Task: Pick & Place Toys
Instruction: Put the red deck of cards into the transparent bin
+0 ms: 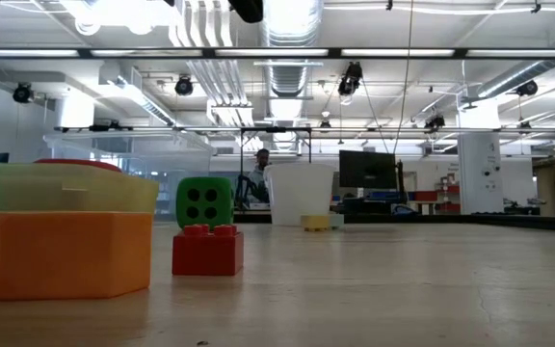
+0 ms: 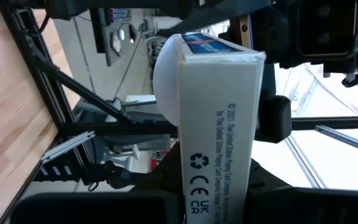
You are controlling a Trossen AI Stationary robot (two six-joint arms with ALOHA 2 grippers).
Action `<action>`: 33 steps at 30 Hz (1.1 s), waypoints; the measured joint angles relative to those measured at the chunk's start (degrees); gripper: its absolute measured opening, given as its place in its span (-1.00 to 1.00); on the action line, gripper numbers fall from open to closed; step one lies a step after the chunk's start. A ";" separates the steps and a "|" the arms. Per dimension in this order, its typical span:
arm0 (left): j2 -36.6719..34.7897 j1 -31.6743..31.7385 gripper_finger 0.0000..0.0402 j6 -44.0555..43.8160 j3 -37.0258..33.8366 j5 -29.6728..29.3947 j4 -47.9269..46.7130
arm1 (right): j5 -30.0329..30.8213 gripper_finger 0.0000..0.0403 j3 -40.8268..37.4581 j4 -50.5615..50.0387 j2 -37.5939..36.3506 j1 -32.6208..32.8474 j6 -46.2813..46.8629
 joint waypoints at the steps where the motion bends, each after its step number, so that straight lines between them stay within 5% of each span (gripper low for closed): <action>1: 0.02 0.00 -0.76 -0.01 -0.02 -0.04 0.18 | 0.02 -0.39 0.00 0.08 0.01 0.00 -0.09; 14: -2.83 0.33 -0.76 1.59 -0.39 -3.03 0.08 | 0.61 -0.93 -0.17 1.02 -2.09 -0.07 0.55; 33: -16.46 4.63 -0.76 11.13 -0.43 -14.71 -27.85 | 0.42 -0.96 -1.09 -1.65 -5.60 0.47 1.44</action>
